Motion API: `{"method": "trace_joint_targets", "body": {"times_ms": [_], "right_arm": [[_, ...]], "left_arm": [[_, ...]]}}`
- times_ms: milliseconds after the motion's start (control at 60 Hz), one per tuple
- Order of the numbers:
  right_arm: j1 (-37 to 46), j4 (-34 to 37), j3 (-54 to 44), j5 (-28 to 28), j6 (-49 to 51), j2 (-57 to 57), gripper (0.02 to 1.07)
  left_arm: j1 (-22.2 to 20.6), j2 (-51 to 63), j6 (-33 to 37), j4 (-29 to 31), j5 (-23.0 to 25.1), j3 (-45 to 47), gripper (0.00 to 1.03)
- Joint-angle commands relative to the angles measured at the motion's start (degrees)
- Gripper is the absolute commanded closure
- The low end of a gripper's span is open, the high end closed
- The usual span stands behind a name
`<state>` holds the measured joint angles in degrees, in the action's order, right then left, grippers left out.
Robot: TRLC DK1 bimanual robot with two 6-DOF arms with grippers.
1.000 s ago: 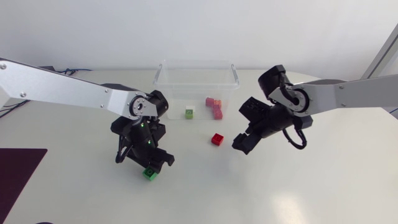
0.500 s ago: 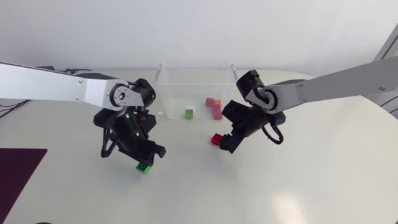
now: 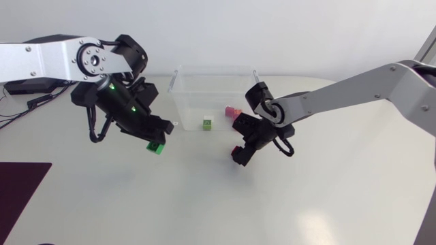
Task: Place the duplo bricks in the container
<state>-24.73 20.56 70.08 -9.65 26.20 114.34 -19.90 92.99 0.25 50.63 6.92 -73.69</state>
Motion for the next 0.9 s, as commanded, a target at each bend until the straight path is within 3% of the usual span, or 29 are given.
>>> {"method": "trace_joint_targets", "body": {"times_ms": [0,83,200,433,883], "right_arm": [[-0.9,-0.9,0.8,0.9,1.0,2.6,0.33],[-1.4,-2.1,0.8,1.1,1.1,3.6,0.63],[-1.7,-2.3,0.7,1.7,1.2,3.8,0.71],[-1.9,-1.9,-2.4,3.0,1.2,-1.9,0.82],[-2.3,10.2,0.5,4.2,-0.7,-20.8,0.82]], "left_arm": [[1.1,-1.5,1.0,-1.4,1.1,-2.5,0.83],[1.2,-2.4,0.8,-3.5,1.4,-3.7,0.83],[1.5,-3.0,0.3,-7.1,2.0,-5.6,0.83],[2.8,-1.0,-1.0,-16.2,4.1,-10.3,0.83],[2.3,17.4,-3.6,-26.8,4.2,-25.3,0.81]]}}
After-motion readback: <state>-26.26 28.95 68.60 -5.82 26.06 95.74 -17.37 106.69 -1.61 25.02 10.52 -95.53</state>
